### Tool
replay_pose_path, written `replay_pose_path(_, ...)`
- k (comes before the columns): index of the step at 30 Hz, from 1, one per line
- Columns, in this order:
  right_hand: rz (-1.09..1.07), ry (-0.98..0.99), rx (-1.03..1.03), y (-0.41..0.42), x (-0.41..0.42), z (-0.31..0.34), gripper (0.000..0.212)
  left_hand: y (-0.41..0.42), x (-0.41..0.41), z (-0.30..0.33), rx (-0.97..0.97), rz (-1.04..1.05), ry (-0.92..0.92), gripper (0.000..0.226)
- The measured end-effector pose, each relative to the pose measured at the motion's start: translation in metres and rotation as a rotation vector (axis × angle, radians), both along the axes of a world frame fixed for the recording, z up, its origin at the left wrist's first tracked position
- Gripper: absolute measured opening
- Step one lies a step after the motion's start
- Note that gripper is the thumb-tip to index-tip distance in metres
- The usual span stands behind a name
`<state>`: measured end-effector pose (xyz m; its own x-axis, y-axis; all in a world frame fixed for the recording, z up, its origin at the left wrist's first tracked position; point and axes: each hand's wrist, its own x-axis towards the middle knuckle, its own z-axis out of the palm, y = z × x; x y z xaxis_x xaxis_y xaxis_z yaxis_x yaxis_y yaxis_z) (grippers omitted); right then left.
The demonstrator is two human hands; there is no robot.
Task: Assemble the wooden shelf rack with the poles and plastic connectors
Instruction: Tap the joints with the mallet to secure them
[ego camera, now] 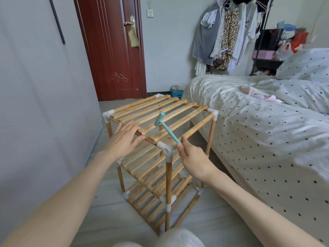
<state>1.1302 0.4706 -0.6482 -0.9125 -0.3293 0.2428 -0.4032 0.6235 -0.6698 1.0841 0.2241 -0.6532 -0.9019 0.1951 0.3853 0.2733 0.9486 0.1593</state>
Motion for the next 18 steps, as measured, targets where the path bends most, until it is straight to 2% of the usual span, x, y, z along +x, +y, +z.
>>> replay_pose_path(2, -0.002, 0.014, -0.007, 0.004, -0.002, 0.000, 0.051, 0.005, 0.000, -0.002, 0.019, 0.040, 0.038, 0.043)
replay_pose_path(4, -0.015, 0.022, 0.016, 0.010, -0.007, 0.004, 0.045, 0.012, 0.003, -0.003, -0.038, 0.095, 0.077, 0.042)
replay_pose_path(10, -0.153, -0.066, 0.013, 0.040, -0.033, 0.022, 0.030, 0.076, 0.013, 0.003, -0.220, 0.271, 0.143, 0.052)
replay_pose_path(14, -0.208, -0.158, -0.111, 0.063, -0.047, 0.027, 0.040, 0.116, 0.010, 0.007, -0.310, 0.367, 0.166, 0.058)
replay_pose_path(18, -0.343, -0.050, -0.093, 0.078, -0.041, 0.027, 0.039, 0.145, 0.008, 0.010, -0.239, 0.361, 0.197, 0.055)
